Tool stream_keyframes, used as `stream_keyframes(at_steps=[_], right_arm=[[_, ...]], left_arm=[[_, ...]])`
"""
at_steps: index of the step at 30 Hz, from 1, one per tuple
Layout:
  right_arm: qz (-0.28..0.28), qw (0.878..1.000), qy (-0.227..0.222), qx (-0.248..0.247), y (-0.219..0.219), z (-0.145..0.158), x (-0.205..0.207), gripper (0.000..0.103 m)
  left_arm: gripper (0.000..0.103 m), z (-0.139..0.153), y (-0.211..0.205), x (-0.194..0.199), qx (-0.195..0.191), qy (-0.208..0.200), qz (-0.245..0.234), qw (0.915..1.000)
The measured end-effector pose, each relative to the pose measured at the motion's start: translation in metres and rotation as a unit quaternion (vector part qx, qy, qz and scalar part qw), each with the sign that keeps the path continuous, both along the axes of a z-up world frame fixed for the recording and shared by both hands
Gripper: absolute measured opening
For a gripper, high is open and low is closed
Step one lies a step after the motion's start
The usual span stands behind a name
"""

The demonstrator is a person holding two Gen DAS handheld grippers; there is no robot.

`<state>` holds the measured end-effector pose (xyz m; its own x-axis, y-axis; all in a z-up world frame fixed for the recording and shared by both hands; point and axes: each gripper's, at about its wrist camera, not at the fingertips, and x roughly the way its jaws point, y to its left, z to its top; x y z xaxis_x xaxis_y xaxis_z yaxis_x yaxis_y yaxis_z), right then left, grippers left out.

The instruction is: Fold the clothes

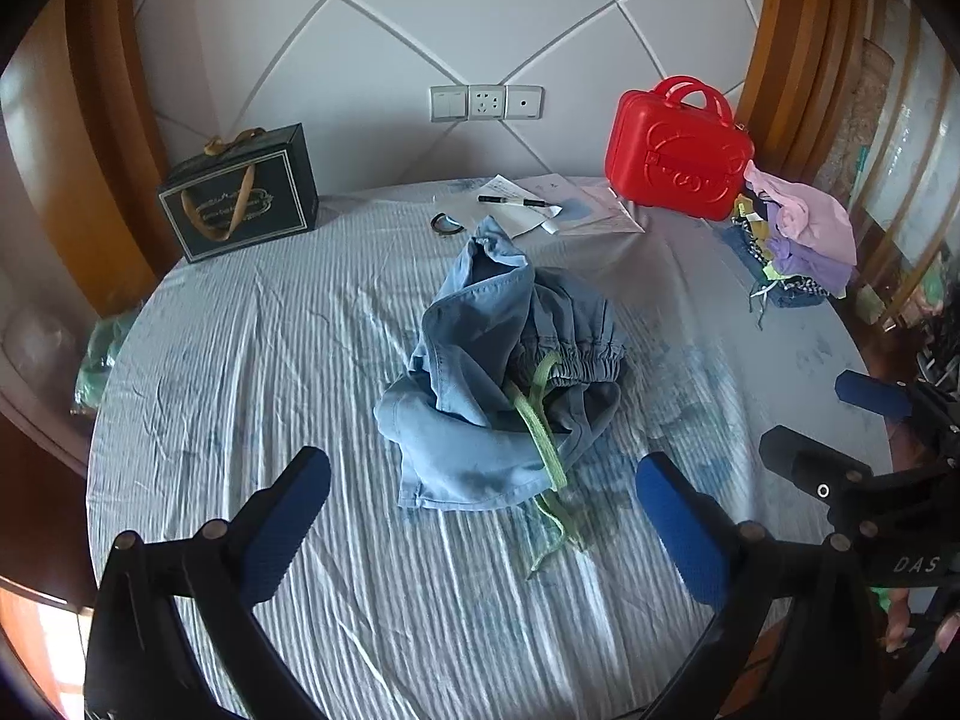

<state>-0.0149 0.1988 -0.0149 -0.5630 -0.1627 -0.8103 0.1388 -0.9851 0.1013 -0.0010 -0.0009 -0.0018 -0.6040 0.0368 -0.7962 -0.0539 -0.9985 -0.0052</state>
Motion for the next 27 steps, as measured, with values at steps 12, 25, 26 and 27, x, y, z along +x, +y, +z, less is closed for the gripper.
stream_keyframes(at_steps=[12, 25, 26, 27], right_arm=[[-0.005, 1.000, 0.001, 0.013, -0.002, -0.002, -0.011, 0.103], [-0.003, 1.000, 0.004, 0.011, -0.006, 0.000, -0.015, 0.103], [-0.004, 1.000, 0.003, 0.012, -0.006, 0.000, -0.015, 0.103], [-0.004, 1.000, 0.003, 0.011, -0.006, 0.000, -0.015, 0.103]], left_arm=[[0.103, -0.015, -0.008, -0.009, 0.002, -0.028, 0.027, 0.9993], [0.103, -0.014, -0.013, -0.012, -0.004, -0.034, 0.041, 0.9985], [0.103, -0.014, -0.013, -0.012, -0.004, -0.035, 0.042, 0.9985], [0.103, -0.013, -0.013, -0.012, -0.004, -0.035, 0.041, 0.9985]])
